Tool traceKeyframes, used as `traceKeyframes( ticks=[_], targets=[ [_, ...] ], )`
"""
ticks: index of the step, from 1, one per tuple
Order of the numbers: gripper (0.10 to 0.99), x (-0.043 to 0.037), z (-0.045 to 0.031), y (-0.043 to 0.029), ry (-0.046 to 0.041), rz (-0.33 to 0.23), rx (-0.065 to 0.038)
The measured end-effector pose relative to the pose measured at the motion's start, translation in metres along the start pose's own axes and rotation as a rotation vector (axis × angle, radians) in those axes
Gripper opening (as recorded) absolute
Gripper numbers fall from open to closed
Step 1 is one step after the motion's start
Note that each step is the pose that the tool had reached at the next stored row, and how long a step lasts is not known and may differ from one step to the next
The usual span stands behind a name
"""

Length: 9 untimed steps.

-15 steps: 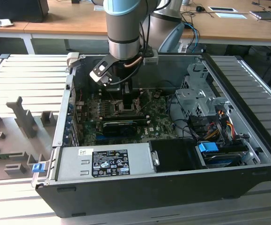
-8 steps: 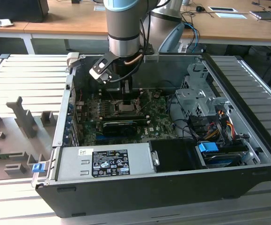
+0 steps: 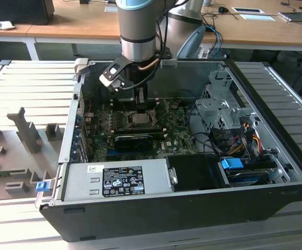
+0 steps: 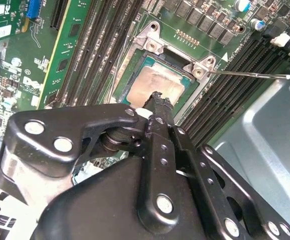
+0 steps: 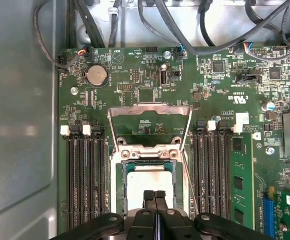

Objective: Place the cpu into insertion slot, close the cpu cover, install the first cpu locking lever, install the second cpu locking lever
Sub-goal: 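Place the cpu into insertion slot, then close the cpu cover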

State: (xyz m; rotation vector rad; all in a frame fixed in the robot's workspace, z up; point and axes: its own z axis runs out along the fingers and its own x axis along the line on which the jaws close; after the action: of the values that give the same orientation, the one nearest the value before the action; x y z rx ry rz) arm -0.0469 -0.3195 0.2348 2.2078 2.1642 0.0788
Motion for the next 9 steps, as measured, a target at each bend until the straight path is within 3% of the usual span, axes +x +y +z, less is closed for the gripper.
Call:
traceKeyframes(
  ticks=[9],
  targets=[
    [0.106, 0.0001, -0.0097, 0.0011, -0.0003, 0.000, 0.009]
  ],
)
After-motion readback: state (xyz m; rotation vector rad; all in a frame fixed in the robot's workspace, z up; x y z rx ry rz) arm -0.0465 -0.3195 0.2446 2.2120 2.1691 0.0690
